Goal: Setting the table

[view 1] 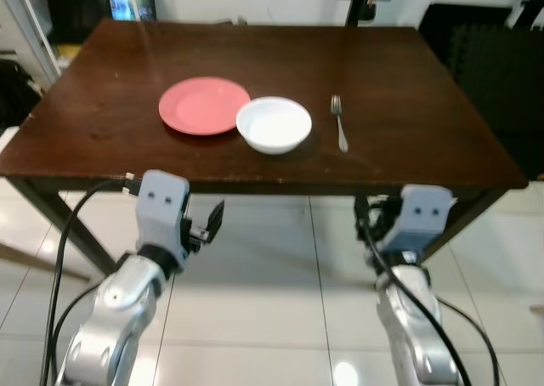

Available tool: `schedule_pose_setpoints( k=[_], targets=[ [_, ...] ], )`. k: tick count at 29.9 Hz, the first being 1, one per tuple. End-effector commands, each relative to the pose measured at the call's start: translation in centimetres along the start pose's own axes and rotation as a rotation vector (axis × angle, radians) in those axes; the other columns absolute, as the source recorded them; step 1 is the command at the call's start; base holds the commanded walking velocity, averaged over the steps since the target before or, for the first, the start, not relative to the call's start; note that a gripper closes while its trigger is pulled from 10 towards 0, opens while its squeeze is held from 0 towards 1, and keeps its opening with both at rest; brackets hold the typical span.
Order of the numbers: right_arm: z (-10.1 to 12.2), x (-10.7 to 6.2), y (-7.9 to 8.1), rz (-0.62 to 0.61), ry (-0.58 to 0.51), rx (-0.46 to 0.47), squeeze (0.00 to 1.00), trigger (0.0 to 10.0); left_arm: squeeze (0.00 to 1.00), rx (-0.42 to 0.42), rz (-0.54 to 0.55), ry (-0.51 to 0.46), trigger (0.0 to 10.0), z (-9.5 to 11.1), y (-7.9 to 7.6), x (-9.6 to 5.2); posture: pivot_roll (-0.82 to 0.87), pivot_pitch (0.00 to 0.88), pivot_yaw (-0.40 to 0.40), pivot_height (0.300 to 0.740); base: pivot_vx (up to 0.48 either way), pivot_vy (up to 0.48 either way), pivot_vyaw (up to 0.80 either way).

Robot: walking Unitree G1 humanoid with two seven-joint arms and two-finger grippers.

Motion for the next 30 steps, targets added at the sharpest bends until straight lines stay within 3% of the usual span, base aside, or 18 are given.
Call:
schedule_pose_setpoints(
  k=[1,12,30],
  targets=[
    [-0.41,-0.44,-0.07,0.001,0.016,0.014,0.0,10.0,0.0,-0.014,0.004,0.028,10.0,-0.69,0.0,-0.27,0.09,0.193,0.059,0.74,0.0,0.0,0.0],
    [-0.59,-0.43,-0.04,0.01,0.032,-0.014,0.0,10.0,0.0,-0.011,0.012,0.041,10.0,-0.87,0.06,-0.32,0.09,0.197,0.058,0.74,0.0,0.0,0.0],
    [-0.76,-0.34,-0.01,0.016,0.046,-0.009,0.0,10.0,0.0,-0.012,0.042,0.086,10.0,-1.45,0.15,-0.28,0.09,0.199,0.065,0.74,0.0,0.0,0.77]
  ],
)
Point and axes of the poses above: a point about 5 cm out from each wrist's last joint towards the gripper, its own x axis pointing out of the wrist towards the gripper, its own z axis along the axis of the wrist's last joint, y = z × x, the point moved 2 cm from there along x, pointing out of the wrist towards the gripper, and after that the axes turned 5 degrees about -x, right-handed, at the moved point
